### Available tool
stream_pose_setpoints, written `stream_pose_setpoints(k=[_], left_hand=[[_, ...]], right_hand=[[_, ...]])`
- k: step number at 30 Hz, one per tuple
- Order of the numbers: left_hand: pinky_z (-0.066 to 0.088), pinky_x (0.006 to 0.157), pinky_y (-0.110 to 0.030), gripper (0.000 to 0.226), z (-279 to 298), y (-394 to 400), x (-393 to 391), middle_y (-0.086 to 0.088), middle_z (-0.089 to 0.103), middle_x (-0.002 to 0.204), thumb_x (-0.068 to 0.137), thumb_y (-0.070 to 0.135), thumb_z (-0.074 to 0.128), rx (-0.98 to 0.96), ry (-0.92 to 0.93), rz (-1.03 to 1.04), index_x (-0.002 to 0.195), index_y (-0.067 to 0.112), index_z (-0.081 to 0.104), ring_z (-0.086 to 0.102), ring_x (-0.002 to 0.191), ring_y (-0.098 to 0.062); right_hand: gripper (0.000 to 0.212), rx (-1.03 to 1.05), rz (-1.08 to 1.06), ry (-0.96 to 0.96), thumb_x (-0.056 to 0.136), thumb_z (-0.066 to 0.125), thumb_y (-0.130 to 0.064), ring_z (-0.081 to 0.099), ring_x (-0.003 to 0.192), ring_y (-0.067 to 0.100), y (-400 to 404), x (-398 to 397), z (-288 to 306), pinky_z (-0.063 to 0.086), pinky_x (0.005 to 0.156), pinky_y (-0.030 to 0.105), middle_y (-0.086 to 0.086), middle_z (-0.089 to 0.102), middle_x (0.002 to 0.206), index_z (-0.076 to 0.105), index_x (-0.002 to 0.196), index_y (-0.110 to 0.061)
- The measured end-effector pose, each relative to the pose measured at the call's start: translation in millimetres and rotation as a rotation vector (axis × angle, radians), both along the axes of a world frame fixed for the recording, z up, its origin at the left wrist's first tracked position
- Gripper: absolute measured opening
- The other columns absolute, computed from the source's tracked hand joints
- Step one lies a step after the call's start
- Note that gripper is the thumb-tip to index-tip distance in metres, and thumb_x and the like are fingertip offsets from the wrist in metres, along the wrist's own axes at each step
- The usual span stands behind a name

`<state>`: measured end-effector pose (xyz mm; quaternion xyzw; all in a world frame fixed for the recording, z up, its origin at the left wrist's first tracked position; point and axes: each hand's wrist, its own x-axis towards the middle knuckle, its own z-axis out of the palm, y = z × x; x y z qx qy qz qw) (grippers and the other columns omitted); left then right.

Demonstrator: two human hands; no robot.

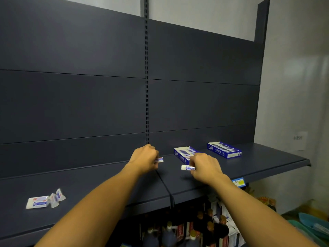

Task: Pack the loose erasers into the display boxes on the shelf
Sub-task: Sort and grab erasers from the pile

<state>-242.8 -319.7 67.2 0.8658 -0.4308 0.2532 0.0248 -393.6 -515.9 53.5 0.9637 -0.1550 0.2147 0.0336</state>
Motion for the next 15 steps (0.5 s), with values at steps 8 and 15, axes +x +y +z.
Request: stream_pose_setpoints(k=[8,15], left_hand=[[0.053,0.074,-0.034,0.023,-5.1,-70.7,21.1,0.003,0.063,0.108,0.089,0.028,0.060,-0.034,0.016,-0.050,0.108,0.020,0.071,0.056,0.107,-0.017],[0.045,0.075,-0.029,0.028,3.0,-133.1,60.3,0.004,0.062,0.112,0.092,0.038,0.063,-0.101,0.049,-0.107,0.112,0.019,0.069,0.055,0.109,-0.014]], right_hand=[[0.020,-0.025,-0.009,-0.001,0.088,0.070,-0.027,0.064,0.099,0.021,-58.5,19.6,8.5,0.053,0.078,0.033,-0.003,0.061,0.113,0.067,0.107,-0.022],[0.019,-0.050,0.006,-0.006,0.089,0.069,-0.029,0.062,0.097,0.018,-111.8,63.6,26.1,0.054,0.079,0.032,-0.004,0.061,0.112,0.066,0.108,-0.025]])
